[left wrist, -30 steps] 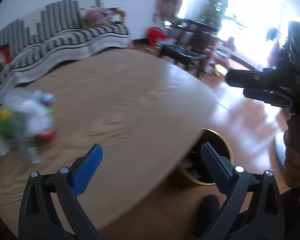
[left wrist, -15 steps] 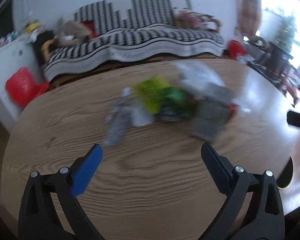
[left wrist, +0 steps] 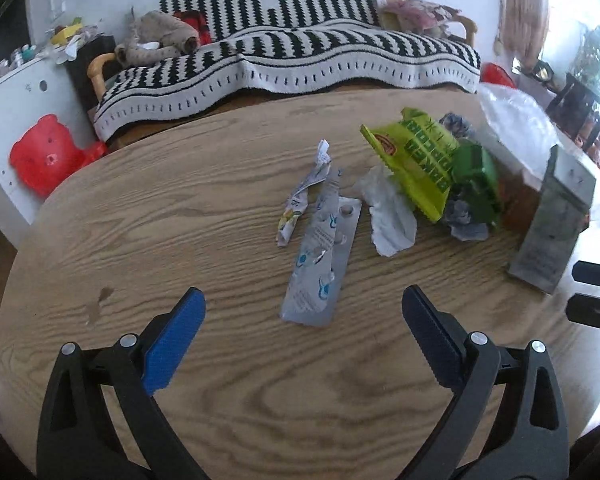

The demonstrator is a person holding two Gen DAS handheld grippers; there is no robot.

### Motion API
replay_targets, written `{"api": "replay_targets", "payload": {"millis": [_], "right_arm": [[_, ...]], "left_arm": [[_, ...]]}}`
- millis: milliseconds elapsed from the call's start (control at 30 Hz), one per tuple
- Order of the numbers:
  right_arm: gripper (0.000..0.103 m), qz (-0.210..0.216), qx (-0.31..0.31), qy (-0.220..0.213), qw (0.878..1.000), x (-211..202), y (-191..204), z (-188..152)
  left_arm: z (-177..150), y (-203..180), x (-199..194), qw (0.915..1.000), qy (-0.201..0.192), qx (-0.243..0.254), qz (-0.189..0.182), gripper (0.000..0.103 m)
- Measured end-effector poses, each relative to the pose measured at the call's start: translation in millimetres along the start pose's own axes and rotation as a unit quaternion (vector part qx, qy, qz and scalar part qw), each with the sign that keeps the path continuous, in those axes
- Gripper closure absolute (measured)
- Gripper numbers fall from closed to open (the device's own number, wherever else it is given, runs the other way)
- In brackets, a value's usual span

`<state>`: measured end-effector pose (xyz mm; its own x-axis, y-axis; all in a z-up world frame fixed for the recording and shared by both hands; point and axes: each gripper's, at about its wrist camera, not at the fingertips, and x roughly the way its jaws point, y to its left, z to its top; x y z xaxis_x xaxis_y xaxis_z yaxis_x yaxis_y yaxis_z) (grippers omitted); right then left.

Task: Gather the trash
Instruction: 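Grasp the silver blister pack with the left tool while the right tool grasps the green box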

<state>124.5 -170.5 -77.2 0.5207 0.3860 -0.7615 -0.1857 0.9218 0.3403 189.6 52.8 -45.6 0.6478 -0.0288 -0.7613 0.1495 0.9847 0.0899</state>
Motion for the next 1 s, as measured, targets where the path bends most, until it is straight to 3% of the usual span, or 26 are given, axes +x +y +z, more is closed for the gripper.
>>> {"api": "replay_targets", "payload": {"millis": [167,300,367,533,633,1000], "right_arm": [[0.038,0.0,0.004,-0.008,1.0,16.0,-2.7,14.1],[0.049,0.004,0.009,-0.02,1.0,23.9,-2.1,20.4],[0.067,0.006,0.009,-0.02,1.0,28.1,0.1,23.1],[0.091,0.015,-0.004,-0.033,0.999,25.1,12.3,23.7],[0.091,0.012,-0.022,-0.046,0.999,13.8,21.9,22.1],[0.091,0.013,-0.049,-0.068,0.996,-29.7,29.0,12.8]], "left_arm": [[8.7,-0.9,18.2,0.9999,0.013,-0.004,0.003,0.008],[11.4,-1.6,25.7,0.9997,0.022,-0.007,0.002,0.028],[11.3,-0.8,29.8,0.9995,0.028,-0.011,0.002,0.039],[12.4,1.5,28.7,0.9991,0.037,-0.02,-0.006,0.067],[10.7,0.4,26.2,0.9991,0.037,-0.021,-0.008,0.074],[11.4,-2.3,-11.2,0.9985,0.025,-0.048,-0.006,0.075]]}}
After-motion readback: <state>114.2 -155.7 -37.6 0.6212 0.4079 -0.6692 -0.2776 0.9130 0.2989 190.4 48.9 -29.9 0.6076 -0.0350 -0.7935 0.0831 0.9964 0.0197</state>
